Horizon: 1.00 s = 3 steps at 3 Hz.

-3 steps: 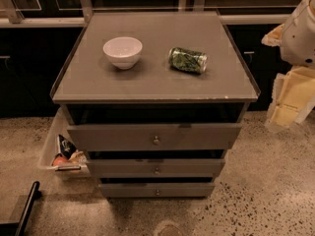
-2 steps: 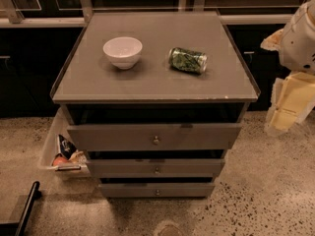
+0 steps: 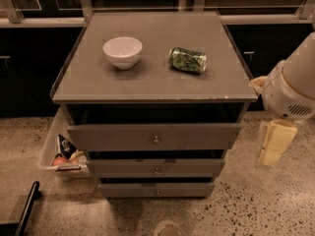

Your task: Open bottom drawer

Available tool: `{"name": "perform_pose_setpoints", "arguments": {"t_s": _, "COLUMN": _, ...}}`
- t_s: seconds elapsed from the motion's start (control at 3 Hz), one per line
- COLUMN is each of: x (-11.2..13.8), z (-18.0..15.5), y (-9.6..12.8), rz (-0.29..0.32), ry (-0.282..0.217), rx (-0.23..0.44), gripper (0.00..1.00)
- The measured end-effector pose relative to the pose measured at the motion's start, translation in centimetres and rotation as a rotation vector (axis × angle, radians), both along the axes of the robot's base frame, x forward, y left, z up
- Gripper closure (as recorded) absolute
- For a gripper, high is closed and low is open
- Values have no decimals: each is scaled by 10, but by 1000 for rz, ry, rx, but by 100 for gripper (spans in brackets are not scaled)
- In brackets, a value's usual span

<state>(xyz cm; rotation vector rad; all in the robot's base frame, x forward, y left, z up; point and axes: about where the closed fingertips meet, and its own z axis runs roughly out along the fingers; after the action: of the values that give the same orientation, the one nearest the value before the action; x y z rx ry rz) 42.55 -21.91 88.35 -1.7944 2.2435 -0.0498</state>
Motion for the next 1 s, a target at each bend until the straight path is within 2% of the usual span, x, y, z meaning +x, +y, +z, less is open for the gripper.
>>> {"name": "perform_pose_setpoints", "arguments": {"t_s": 0.33, "x": -8, "z": -46, "y": -6, "rz": 9, "ry": 22, "rx": -6, "gripper": 0}}
{"name": "perform_pose_setpoints", "arguments": {"t_s": 0.67, "x": -18, "z": -84, "y": -18, "rz": -9, "ry": 44, "rx": -2, "gripper": 0}}
{"name": "perform_pose_setpoints", "arguments": {"t_s": 1.0, "x": -36, "z": -86, "y": -32, "rz": 0, "ry": 38, "rx": -48, "gripper": 0}}
